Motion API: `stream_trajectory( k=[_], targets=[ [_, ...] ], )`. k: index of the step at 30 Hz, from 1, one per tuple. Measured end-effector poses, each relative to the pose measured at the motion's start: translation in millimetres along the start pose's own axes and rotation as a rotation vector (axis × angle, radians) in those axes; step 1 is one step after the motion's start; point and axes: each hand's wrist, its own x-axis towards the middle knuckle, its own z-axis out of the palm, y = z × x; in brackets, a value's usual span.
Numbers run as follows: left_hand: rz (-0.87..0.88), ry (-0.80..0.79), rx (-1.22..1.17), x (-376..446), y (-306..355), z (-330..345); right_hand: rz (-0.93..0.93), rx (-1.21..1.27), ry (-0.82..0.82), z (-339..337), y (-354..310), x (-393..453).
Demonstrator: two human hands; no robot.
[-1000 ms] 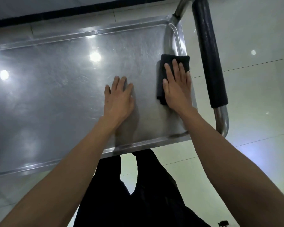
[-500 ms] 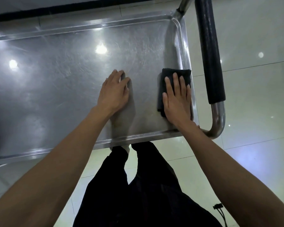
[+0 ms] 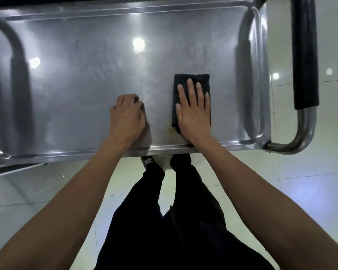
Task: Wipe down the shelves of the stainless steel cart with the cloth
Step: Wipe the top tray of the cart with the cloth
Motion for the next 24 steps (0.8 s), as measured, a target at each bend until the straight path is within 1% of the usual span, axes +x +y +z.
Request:
stream_trajectory(
  k=[5, 9, 14, 18, 24],
  targets=[
    [0.097, -0.028, -0.042, -13.4, -23.3, 2.1, -0.090, 0.017, -0.024, 12.0, -67.7, 3.0],
    [0.109, -0.036, -0.079, -15.2, -27.4, -1.3, -0.116, 0.028, -0.031, 19.2, -91.8, -8.8],
    [0.139, -0.040, -0.055, -19.3, -24.6, -2.6, -0.147, 0.011, -0.020, 25.2, -84.3, -39.9],
    [0.103, -0.059, 0.028, -23.8, -18.3, 3.1, -0.144, 0.011, -0.022, 22.2, -69.4, -58.0],
    [0.099, -0.073, 0.044, -33.9, 19.7, 17.6, -0.104, -0.001, -0.034, 15.5, -31.5, -71.7]
  ],
)
